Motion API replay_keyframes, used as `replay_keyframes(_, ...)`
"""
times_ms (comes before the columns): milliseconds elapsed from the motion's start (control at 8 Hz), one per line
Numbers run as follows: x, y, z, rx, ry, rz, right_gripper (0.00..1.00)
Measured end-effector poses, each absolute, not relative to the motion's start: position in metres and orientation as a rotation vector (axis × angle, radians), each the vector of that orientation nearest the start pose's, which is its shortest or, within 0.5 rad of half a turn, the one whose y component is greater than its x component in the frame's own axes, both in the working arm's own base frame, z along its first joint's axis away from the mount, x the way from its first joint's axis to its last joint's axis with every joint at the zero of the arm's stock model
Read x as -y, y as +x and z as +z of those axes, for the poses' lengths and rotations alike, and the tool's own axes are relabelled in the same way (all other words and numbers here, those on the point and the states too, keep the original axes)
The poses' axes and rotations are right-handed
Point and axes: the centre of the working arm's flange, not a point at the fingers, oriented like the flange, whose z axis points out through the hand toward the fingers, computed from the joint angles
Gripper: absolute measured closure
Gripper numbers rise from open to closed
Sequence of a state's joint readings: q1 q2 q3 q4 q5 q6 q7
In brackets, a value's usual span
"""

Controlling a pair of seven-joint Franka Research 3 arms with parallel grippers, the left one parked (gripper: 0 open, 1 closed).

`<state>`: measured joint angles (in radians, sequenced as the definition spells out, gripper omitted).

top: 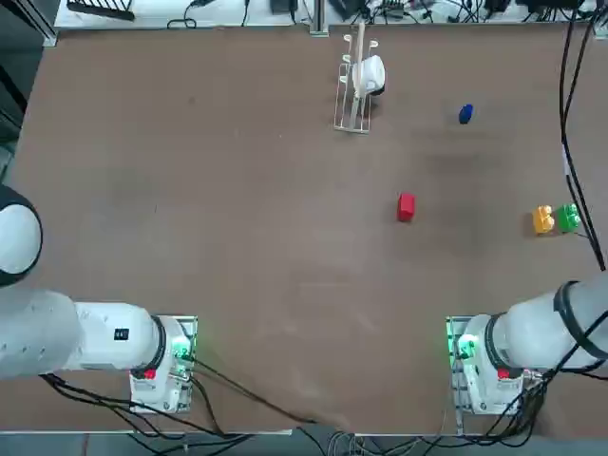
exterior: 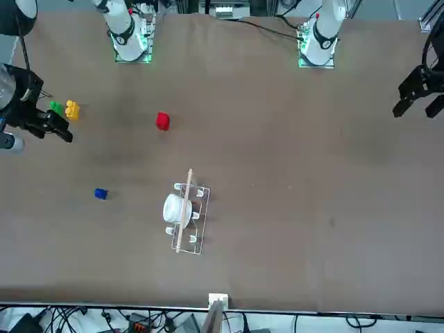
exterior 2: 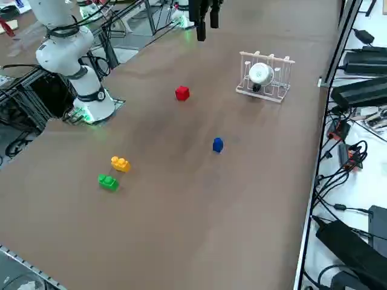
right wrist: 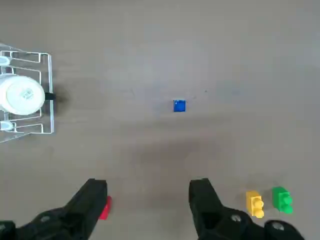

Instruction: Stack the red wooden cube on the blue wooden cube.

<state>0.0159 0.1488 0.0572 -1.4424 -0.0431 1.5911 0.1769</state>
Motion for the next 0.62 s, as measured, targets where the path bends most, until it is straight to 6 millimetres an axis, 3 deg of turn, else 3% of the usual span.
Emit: replay_keyframes(625,-0.0300,0.5996,0.5931,-0.182,-3.174,0.047,0.00)
